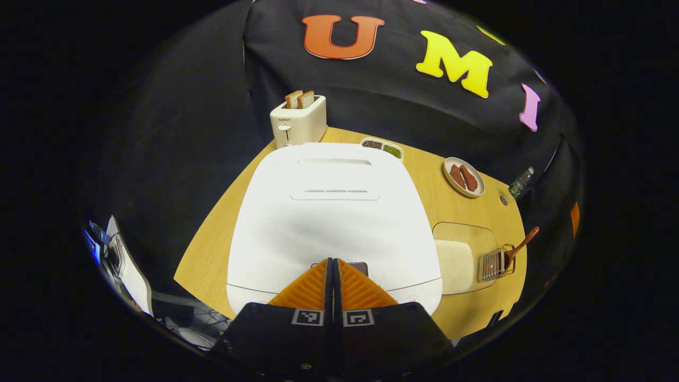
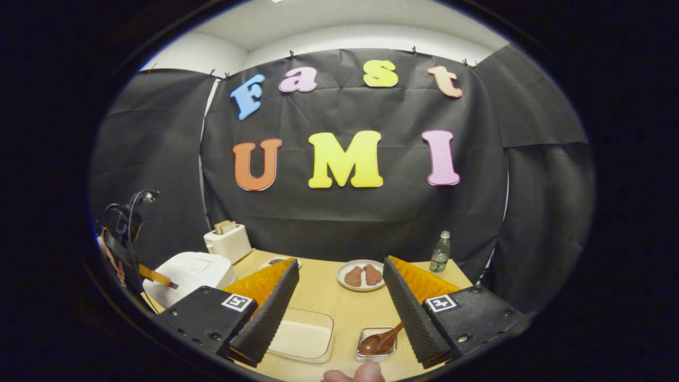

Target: Close the left gripper, press the button to open the rice cooker; take a wooden spoon from the chopstick holder with the right hand, scoop a spoonful of rice and pour it into the rice cooker, then put the wooden spoon back into the chopstick holder.

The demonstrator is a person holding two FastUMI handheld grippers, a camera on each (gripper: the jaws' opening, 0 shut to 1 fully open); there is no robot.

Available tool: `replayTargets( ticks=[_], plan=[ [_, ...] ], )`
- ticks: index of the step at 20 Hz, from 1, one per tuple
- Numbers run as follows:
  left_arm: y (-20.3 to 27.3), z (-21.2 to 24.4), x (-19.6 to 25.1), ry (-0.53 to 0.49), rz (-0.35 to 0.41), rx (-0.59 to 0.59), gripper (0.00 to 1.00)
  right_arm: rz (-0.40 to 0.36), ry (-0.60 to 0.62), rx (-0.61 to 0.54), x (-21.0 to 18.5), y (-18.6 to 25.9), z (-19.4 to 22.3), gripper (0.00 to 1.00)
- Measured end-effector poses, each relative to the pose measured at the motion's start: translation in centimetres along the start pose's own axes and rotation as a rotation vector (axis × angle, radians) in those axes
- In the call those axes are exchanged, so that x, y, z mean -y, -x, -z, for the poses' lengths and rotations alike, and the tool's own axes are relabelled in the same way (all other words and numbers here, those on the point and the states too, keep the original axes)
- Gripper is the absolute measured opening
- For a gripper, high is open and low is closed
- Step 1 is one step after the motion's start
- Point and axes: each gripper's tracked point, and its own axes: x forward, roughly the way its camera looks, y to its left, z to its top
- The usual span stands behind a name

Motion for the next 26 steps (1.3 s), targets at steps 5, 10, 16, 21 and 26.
replayTargets(
  ticks=[5, 10, 16, 21, 26],
  plan=[
    [2.4, -3.8, 0.2, -0.015, -0.010, 0.170, 0.00, 0.028, -0.002, 0.016, 1.1, 1.1, -0.9, 1.00],
    [5.5, -10.1, 0.3, -0.006, -0.039, 0.402, 0.02, 0.077, -0.010, 0.028, 3.3, 2.5, -1.7, 1.00],
    [9.1, -16.5, 1.9, -0.038, -0.015, 0.633, 0.53, 0.120, -0.014, 0.033, 5.9, 4.3, -3.0, 1.00],
    [12.8, -17.5, 2.7, -0.066, -0.005, 0.739, 0.90, 0.142, -0.072, -0.029, 7.3, 4.6, -1.2, 1.00],
    [15.7, -15.0, 3.2, -0.051, 0.002, 0.753, 0.96, 0.143, -0.082, -0.095, 7.9, 4.8, 0.6, 1.00]
  ],
)
